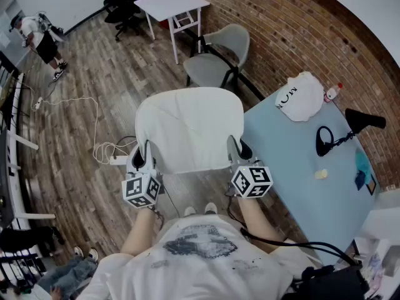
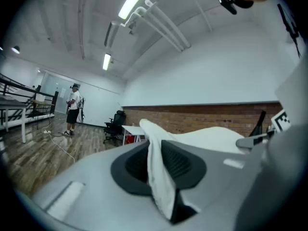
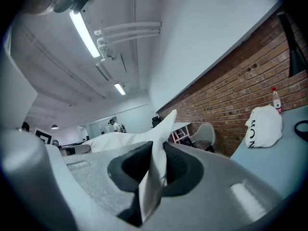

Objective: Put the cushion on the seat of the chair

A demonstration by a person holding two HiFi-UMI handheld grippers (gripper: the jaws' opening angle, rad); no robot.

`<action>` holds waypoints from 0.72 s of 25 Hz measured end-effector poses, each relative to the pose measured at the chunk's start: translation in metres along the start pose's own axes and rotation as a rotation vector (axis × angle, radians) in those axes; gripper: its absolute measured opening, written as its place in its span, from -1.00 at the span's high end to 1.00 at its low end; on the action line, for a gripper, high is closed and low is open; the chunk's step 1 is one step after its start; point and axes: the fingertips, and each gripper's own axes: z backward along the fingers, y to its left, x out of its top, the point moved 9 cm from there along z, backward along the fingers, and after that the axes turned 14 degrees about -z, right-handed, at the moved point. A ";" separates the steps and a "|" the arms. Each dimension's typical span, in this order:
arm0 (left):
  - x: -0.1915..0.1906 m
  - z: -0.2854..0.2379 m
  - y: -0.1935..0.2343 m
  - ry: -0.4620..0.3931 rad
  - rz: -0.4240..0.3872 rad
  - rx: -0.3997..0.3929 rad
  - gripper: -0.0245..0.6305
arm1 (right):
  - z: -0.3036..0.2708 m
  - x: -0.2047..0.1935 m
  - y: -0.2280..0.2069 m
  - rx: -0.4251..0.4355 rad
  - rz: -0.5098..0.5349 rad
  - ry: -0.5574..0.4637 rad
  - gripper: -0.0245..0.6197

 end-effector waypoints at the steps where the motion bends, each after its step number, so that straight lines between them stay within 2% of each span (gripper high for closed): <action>1: 0.000 0.002 0.002 -0.001 0.000 0.000 0.77 | 0.002 0.000 0.001 0.000 0.001 -0.002 0.77; 9: -0.003 0.008 0.005 -0.004 0.001 0.011 0.77 | 0.003 -0.001 0.003 0.002 -0.002 -0.008 0.77; 18: -0.005 0.000 -0.006 0.008 -0.005 0.035 0.77 | -0.005 0.004 -0.016 0.026 -0.014 0.014 0.77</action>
